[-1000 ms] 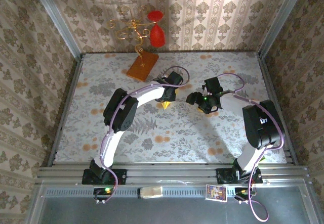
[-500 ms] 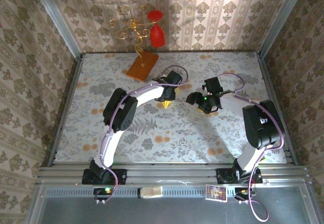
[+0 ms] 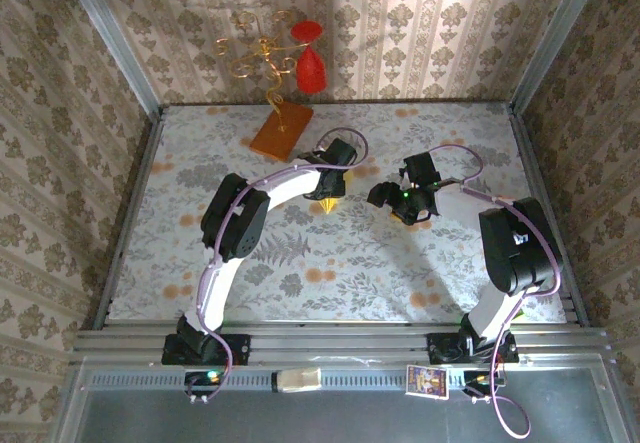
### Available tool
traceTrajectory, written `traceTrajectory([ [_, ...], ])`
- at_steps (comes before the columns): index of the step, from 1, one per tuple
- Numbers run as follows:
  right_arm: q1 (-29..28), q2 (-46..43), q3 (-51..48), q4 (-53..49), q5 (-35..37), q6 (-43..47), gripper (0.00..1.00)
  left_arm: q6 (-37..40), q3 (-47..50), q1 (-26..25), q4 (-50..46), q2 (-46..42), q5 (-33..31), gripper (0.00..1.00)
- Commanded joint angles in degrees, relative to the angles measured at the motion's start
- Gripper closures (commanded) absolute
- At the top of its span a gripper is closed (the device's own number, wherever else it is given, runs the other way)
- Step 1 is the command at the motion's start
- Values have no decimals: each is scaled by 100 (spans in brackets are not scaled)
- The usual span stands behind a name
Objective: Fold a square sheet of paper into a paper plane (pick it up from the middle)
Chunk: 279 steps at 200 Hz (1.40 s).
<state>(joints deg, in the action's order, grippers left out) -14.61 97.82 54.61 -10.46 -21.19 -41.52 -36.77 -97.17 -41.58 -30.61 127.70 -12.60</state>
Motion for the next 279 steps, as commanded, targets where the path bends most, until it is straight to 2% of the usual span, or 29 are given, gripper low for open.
traceTrajectory([
  [1, 47, -209, -2, -100, 140, 124, 20, 97, -84, -39, -203, -609, 101, 54],
  [47, 198, -846, 94, -513, 796, 448, 14, -19, 722, -23, 283, -1977, 109, 44],
  [85, 340, -1965, 21, -848, 2095, 1120, 3, 195, 2008, 309, 697, -3526, -272, 36],
  [106, 345, -2694, -175, -806, 3130, 1460, 0, 512, 2981, 742, 1064, -4422, -677, 18],
  [128, 430, -3250, -463, -644, 4103, 1624, 0, 925, 3963, 1249, 1452, -5333, -1062, 4],
  [139, 528, -3400, -619, -539, 4468, 1670, 0, 1085, 4418, 1511, 1671, -5731, -1177, 1],
  [167, 664, -3657, -1334, 354, 5187, 2215, 0, 1505, 5489, 2629, 2373, -6396, -1013, 0],
  [196, 861, -3695, -2037, 1338, 5354, 2745, 0, 2190, 6511, 3175, 3531, -6932, -1276, 0],
  [217, 977, -3474, -2347, 1824, 5108, 2958, 0, 2476, 6814, 3608, 3818, -6953, -1297, 0],
  [250, 1131, -2860, -2758, 2855, 4626, 3068, 0, 2700, 7168, 4185, 4567, -6465, -690, 0],
  [279, 1179, -2462, -2989, 3792, 4076, 3203, 0, 3072, 7544, 4300, 5872, -5959, -137, 0],
])
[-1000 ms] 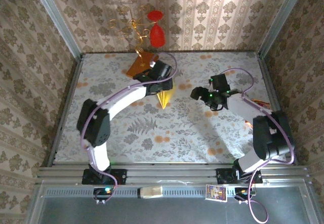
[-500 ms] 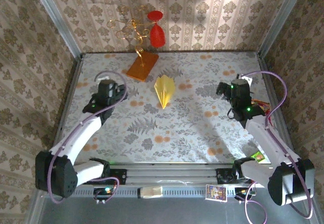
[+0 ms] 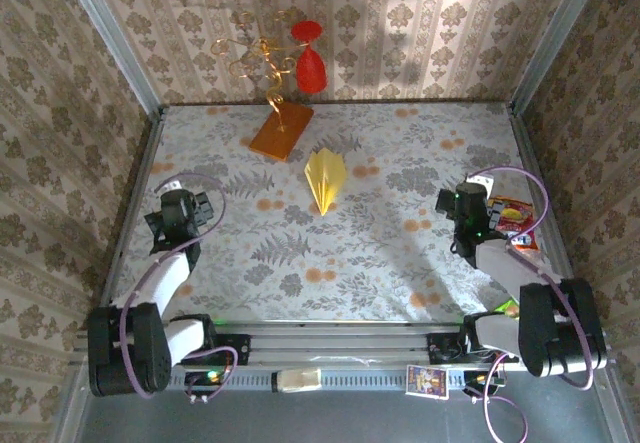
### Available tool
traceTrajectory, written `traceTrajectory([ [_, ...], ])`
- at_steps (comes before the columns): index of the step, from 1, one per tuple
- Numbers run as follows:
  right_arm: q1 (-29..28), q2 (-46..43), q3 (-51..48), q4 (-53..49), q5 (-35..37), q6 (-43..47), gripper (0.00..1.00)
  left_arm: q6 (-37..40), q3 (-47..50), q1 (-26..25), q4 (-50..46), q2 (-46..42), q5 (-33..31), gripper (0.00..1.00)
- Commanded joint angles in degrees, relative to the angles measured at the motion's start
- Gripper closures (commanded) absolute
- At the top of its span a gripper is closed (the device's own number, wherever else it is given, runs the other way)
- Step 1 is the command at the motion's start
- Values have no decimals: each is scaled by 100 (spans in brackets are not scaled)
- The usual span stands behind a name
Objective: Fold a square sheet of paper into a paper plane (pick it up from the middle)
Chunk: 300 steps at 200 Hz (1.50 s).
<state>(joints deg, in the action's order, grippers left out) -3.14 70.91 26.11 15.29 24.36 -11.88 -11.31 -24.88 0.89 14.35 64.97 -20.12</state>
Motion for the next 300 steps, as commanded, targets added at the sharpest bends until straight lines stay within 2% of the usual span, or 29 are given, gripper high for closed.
traceTrajectory([
  [1, 32, 243, -136, 1237, -500, 252, 0, 538, 334, 53, 1403, 332, 646, 0],
  [37, 75, 472, -156, 1803, -984, 552, 0, 690, 627, 60, 2740, 727, 1525, 2],
  [65, 152, 582, -253, 2281, -1401, 685, 0, 905, 797, 51, 3433, 1059, 1656, 0],
  [88, 219, 843, -295, 2748, -1554, 818, 0, 1080, 733, 57, 3488, 1163, 1899, 0],
  [105, 267, 1367, -318, 3162, -1782, 805, 0, 1250, 714, 52, 3685, 1351, 2203, 0],
  [122, 265, 1665, -277, 3377, -1904, 862, 0, 1216, 737, 60, 4160, 1726, 2061, 0],
  [154, 270, 1653, -295, 3368, -1942, 879, 0, 1228, 737, 43, 4885, 2474, 1900, 0],
  [166, 269, 1660, -277, 3345, -1938, 880, 0, 1205, 607, -15, 4371, 2368, 1818, 0],
  [185, 260, 1671, -253, 3314, -1920, 889, 0, 1403, 240, -274, 3762, 2393, 1349, 0],
  [227, 252, 1671, -255, 3319, -1917, 896, 0, 1527, 397, -425, 4182, 2431, 1085, 0],
  [270, 252, 1671, -255, 3306, -1900, 893, 0, 1685, 432, -483, 4229, 2425, 1263, 0],
  [300, 237, 1671, -253, 3305, -1900, 897, 0, 1529, 196, -184, 3750, 2420, 1921, 0],
])
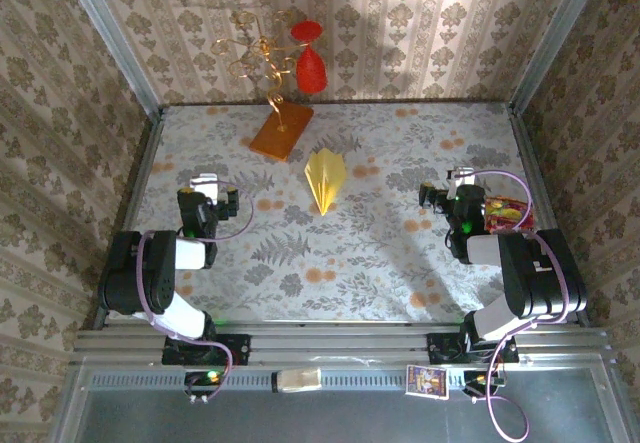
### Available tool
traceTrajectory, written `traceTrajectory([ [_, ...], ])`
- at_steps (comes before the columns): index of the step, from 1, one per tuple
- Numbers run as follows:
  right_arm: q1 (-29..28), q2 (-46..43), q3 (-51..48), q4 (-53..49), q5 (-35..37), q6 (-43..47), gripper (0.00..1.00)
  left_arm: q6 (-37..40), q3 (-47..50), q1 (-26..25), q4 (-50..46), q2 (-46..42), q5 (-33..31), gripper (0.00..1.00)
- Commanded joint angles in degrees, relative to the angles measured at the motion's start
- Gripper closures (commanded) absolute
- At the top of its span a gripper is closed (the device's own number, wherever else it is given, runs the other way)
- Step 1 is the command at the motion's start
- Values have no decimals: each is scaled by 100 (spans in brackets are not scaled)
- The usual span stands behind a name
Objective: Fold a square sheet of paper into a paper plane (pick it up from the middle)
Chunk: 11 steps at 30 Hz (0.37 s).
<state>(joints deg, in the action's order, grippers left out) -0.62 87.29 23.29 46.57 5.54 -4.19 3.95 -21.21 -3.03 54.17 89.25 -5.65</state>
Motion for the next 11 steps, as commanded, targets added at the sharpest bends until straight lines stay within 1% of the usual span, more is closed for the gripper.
traceTrajectory([
  [1, -11, 34, 28, 177, -22, 124, 0, 2, -172, 207, -237, -7, 480, 0],
  [11, -9, 17, -29, 272, -52, 141, 0, -4, -164, 201, -218, -1, 459, 0],
])
